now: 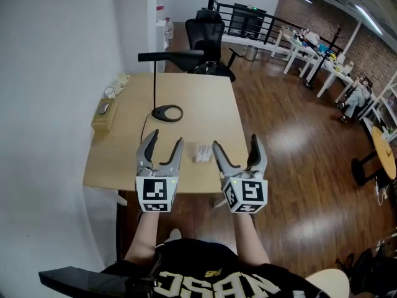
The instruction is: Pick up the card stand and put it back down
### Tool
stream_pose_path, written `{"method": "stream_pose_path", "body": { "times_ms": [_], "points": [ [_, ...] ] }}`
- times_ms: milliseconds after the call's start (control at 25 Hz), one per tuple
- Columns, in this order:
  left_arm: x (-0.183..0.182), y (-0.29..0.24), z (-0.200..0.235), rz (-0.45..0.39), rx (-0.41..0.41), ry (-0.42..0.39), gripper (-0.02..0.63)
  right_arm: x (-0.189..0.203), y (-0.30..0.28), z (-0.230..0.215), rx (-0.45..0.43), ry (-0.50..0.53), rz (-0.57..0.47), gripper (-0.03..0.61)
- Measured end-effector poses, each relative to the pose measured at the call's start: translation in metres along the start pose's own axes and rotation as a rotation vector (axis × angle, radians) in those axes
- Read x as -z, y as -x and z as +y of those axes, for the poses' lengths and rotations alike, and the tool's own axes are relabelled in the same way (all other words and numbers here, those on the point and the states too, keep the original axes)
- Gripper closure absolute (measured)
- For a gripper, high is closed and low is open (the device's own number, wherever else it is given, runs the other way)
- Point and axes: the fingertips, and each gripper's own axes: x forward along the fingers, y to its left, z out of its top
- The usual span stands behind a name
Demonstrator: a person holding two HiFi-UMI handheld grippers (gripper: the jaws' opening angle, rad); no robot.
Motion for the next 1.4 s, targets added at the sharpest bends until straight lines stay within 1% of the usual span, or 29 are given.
{"method": "stream_pose_path", "body": {
  "times_ms": [120,200,280,520,640,880,1080,1280,1400],
  "points": [
    [-0.004,-0.009,0.014,-0.031,0.010,0.049,0.344,0.012,-0.009,0.006,-0.024,0.000,0.009,0.094],
    [-0.005,-0.020,0.018,-0.038,0.010,0.036,0.342,0.019,-0.020,0.002,-0.044,-0.016,0.019,0.098],
    [-0.002,-0.028,0.021,-0.026,-0.002,0.028,0.342,0.024,-0.033,-0.002,-0.060,-0.031,0.032,0.104],
    [0.003,-0.045,0.019,0.011,-0.025,0.018,0.342,0.014,-0.059,-0.008,-0.114,-0.035,0.016,0.106],
    [0.010,-0.052,0.017,0.028,-0.028,0.011,0.342,0.022,-0.067,-0.010,-0.132,-0.042,0.029,0.106],
    [0.024,-0.064,-0.001,0.055,-0.003,0.036,0.342,0.040,-0.061,-0.026,-0.136,-0.049,0.073,0.106],
    [0.039,-0.070,-0.021,0.088,0.030,0.048,0.342,0.054,-0.052,-0.041,-0.120,-0.083,0.099,0.106],
    [0.053,-0.075,-0.033,0.115,0.059,0.075,0.341,0.068,-0.047,-0.043,-0.143,-0.095,0.124,0.106],
    [0.070,-0.077,-0.042,0.143,0.089,0.106,0.313,0.084,-0.044,-0.044,-0.152,-0.109,0.157,0.106]
  ]
}}
